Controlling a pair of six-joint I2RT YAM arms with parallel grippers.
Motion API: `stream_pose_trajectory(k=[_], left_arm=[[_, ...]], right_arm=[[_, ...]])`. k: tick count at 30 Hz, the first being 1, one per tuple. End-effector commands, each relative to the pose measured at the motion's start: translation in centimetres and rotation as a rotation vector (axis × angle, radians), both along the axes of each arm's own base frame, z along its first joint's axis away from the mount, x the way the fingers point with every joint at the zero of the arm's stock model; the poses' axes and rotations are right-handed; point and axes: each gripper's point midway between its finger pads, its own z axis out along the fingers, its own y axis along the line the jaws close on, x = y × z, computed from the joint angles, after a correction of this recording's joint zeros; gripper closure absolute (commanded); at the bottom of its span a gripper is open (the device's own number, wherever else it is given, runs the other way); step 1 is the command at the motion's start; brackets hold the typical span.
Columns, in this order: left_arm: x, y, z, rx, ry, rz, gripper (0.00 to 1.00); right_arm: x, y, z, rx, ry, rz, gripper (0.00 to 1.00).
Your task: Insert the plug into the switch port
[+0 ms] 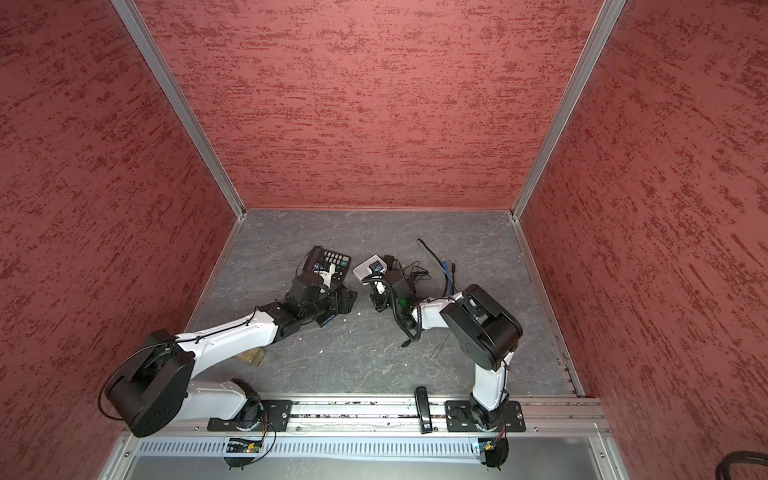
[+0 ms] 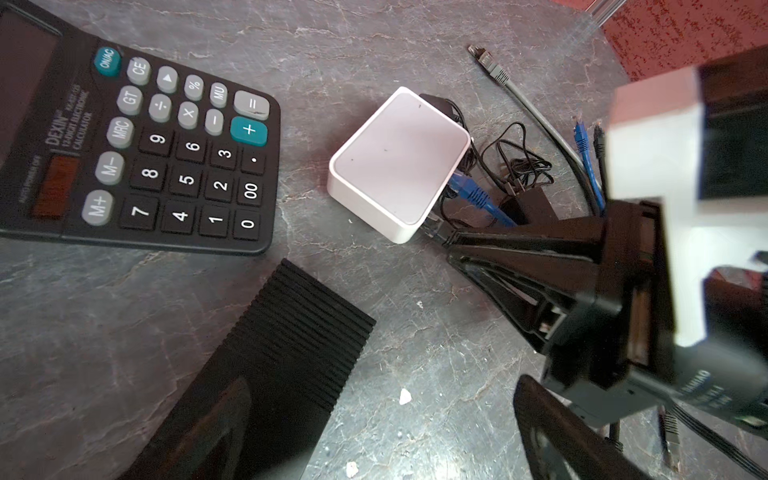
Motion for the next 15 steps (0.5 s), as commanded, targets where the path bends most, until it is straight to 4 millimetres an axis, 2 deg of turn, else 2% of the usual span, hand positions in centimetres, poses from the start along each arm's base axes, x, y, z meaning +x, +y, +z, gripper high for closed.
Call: stream_pose_trajectory(k=[1, 5, 8, 11, 15], left_arm=[[-0.2, 0.6, -0.4, 0.012, 0.01, 0.015, 0.0], [-0.2, 0.6, -0.5, 0.009, 0.011, 0.016, 0.0], [-0.3, 0.6, -0.5, 0.007, 0.009, 0.017, 0.0], [-0.4, 0.7, -0.7, 0.009, 0.01, 0.018, 0.0], [-0.6, 0.8, -1.0, 0.013, 0.015, 0.015, 0.0]], right_arm=[[0.4, -0.4, 3.9, 0.059, -0.08, -0.011, 1.0], [-0.3, -1.5, 5.4, 0.082, -0.102, -0.02, 1.0], [-0.8, -2.0, 5.7, 0.069, -0.093, -0.02, 1.0], [-2.0, -2.2, 5.6, 0.076, -0.083, 0.011, 1.0], [-4.1, -2.1, 4.2, 0.083, -0.034, 0.081, 1.0]])
